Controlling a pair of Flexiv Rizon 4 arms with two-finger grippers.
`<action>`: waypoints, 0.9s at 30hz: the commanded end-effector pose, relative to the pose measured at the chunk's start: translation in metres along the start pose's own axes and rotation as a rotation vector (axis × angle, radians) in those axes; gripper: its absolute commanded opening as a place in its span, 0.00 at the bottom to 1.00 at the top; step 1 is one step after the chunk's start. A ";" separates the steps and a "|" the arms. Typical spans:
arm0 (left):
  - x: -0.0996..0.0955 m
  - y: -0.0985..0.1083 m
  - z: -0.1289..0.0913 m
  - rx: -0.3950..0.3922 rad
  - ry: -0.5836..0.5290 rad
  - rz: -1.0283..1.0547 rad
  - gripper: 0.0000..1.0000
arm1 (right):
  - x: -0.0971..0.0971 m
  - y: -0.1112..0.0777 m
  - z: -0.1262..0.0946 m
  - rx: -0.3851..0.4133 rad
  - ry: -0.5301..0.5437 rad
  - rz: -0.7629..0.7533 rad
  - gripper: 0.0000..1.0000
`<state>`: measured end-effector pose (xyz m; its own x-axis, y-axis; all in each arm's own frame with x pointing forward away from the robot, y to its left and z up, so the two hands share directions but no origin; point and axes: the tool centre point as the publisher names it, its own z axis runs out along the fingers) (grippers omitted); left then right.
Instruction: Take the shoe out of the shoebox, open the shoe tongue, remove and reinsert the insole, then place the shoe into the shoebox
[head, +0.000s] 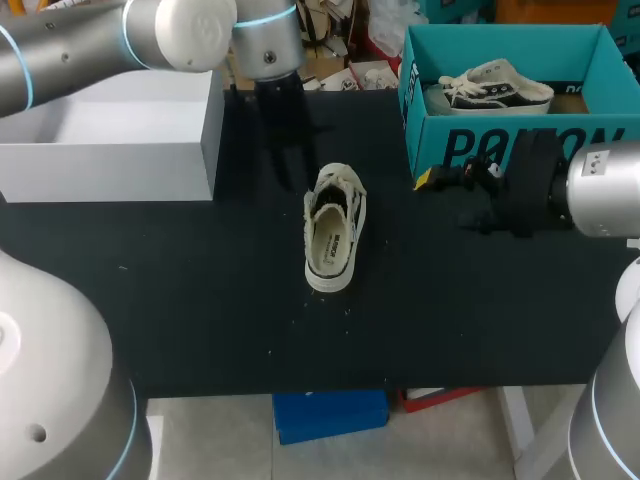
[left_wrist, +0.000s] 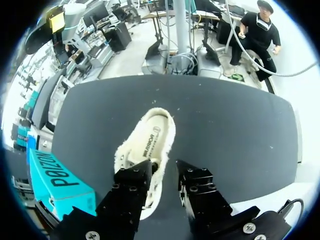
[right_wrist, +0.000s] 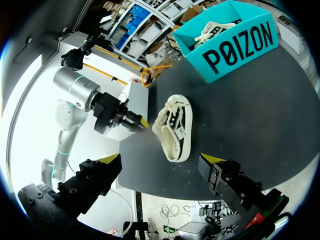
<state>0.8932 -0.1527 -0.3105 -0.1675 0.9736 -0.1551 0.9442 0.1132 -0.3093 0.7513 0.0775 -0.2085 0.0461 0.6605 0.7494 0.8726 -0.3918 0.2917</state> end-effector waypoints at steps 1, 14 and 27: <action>0.008 -0.003 0.002 -0.060 0.020 -0.005 0.37 | 0.000 0.000 0.000 0.001 0.000 0.000 1.00; 0.003 0.017 0.022 -0.050 0.005 -0.008 0.53 | 0.000 0.000 0.000 0.001 0.000 0.000 1.00; 0.010 0.021 0.044 -0.160 0.073 0.036 0.49 | 0.000 0.000 0.000 0.001 0.000 0.000 1.00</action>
<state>0.9020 -0.1512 -0.3550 -0.1155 0.9899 -0.0819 0.9820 0.1014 -0.1591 0.7512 0.0774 -0.2085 0.0461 0.6605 0.7494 0.8726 -0.3919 0.2917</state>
